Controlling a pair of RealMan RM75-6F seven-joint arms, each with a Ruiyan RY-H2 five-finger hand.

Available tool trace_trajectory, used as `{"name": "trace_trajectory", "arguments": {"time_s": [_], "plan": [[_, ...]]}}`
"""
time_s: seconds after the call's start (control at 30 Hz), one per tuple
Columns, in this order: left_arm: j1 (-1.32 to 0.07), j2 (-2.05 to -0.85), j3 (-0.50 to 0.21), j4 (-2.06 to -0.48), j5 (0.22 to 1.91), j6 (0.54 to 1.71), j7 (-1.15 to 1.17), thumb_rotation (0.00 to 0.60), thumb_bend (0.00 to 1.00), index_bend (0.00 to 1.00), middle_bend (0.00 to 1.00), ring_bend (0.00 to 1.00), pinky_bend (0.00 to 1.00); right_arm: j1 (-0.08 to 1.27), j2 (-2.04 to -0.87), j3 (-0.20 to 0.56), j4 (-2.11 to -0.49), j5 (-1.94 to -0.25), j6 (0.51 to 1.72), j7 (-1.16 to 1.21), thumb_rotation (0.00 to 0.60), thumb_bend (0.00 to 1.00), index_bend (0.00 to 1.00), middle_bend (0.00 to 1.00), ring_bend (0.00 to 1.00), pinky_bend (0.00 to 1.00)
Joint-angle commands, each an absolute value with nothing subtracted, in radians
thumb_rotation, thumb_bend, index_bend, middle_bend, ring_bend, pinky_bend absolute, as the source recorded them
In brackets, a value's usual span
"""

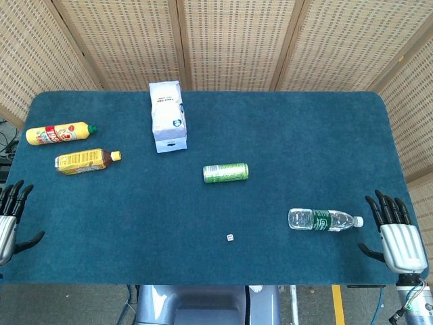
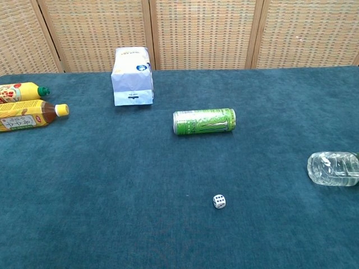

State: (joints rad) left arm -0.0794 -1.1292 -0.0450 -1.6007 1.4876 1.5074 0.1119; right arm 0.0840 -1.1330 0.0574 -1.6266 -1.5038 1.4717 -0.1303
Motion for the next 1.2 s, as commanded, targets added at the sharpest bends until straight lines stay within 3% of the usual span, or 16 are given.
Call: {"name": "trace_trajectory", "arguments": {"time_s": [0.03, 0.6, 0.93, 1.2], "plan": [[-0.079, -1.130, -0.044, -1.600, 1.488, 1.507, 0.114, 0.600, 0.19, 0.00, 0.00, 0.00, 0.00, 0.085, -1.133, 0.058, -1.626, -1.504, 1.471, -0.131, 0.600, 0.16, 0.00, 0.00, 0.00, 0.00], [-0.078, -1.131, -0.043, -1.600, 1.488, 1.506, 0.116, 0.600, 0.19, 0.00, 0.00, 0.00, 0.00, 0.088, -1.133, 0.055, -1.631, -1.510, 1.467, -0.138, 0.600, 0.16, 0.02, 0.00, 0.00, 0.00], [-0.080, -1.137, -0.039, -1.595, 1.488, 1.498, 0.127, 0.600, 0.19, 0.00, 0.00, 0.00, 0.00, 0.124, -1.163, 0.023, -1.629, -1.665, 1.482, -0.146, 0.600, 0.16, 0.25, 0.00, 0.00, 0.00], [-0.082, -1.141, -0.043, -1.593, 1.484, 1.497, 0.134, 0.600, 0.19, 0.00, 0.00, 0.00, 0.00, 0.186, -1.199, -0.030, -1.669, -1.796, 1.396, -0.231, 0.600, 0.18, 0.35, 0.00, 0.00, 0.00]]}}
